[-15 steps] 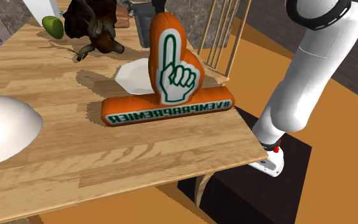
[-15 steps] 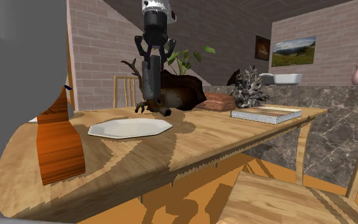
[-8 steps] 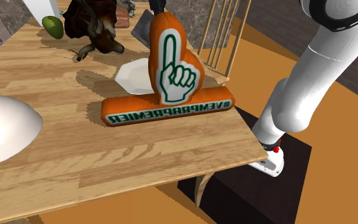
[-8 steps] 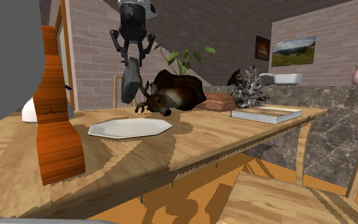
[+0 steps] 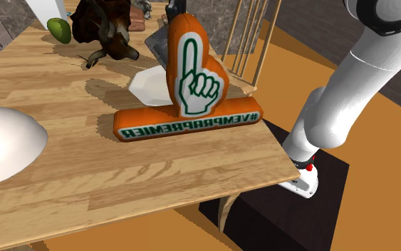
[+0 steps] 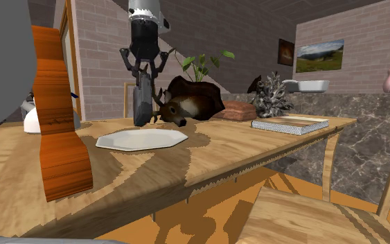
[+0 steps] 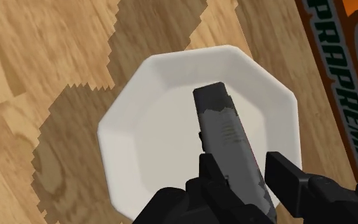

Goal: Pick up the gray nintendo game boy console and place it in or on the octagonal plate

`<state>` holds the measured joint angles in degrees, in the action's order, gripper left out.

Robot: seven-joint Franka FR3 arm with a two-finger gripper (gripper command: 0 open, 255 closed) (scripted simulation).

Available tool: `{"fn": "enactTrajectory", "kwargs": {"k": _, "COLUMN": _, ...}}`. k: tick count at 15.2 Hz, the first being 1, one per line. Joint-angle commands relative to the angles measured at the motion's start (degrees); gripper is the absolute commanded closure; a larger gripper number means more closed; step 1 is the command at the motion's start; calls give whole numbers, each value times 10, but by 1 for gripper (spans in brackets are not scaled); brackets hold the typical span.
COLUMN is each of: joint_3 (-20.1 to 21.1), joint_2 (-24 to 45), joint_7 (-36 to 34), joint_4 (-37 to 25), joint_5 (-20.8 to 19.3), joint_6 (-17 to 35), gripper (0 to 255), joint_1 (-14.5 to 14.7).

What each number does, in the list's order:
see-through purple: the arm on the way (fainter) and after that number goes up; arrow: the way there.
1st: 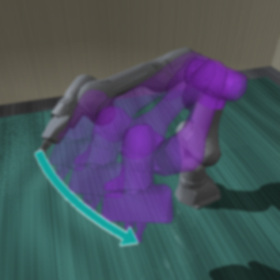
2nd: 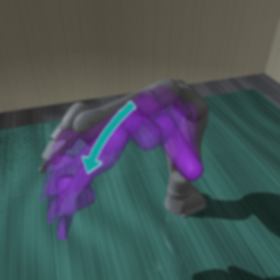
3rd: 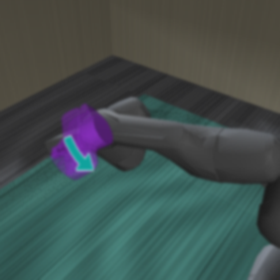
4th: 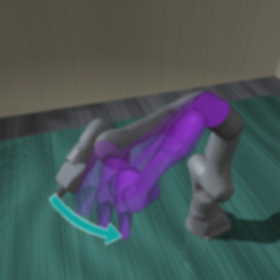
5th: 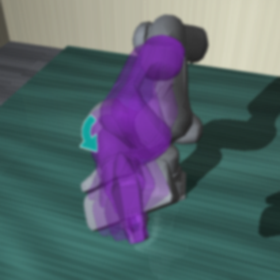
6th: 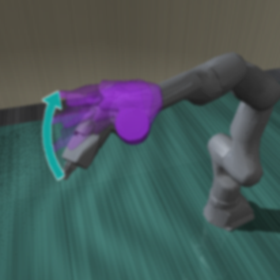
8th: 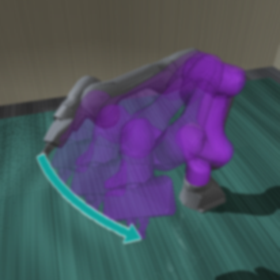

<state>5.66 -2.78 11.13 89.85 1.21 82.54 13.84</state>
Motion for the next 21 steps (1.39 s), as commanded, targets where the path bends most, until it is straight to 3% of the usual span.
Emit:
{"fn": "enactTrajectory", "kwargs": {"k": 1, "joint_3": 0, "joint_2": -6, "joint_7": 1, "joint_4": 23, "joint_5": 1, "joint_6": 17, "gripper": 255, "joint_1": 0}}
{"fn": "enactTrajectory", "kwargs": {"k": 10, "joint_3": 0, "joint_2": -21, "joint_7": 3, "joint_4": 111, "joint_5": 2, "joint_6": 90, "gripper": 255, "joint_1": 0}}
{"fn": "enactTrajectory", "kwargs": {"k": 18, "joint_3": -1, "joint_2": -22, "joint_7": 3, "joint_4": 114, "joint_5": 2, "joint_6": 93, "gripper": 255, "joint_1": 0}}
{"fn": "enactTrajectory", "kwargs": {"k": 19, "joint_3": 0, "joint_2": -21, "joint_7": 2, "joint_4": 113, "joint_5": 2, "joint_6": 92, "gripper": 0, "joint_1": 0}}
{"fn": "enactTrajectory", "kwargs": {"k": 21, "joint_3": 0, "joint_2": -21, "joint_7": 2, "joint_4": 112, "joint_5": 2, "joint_6": 92, "gripper": 0, "joint_1": 1}}
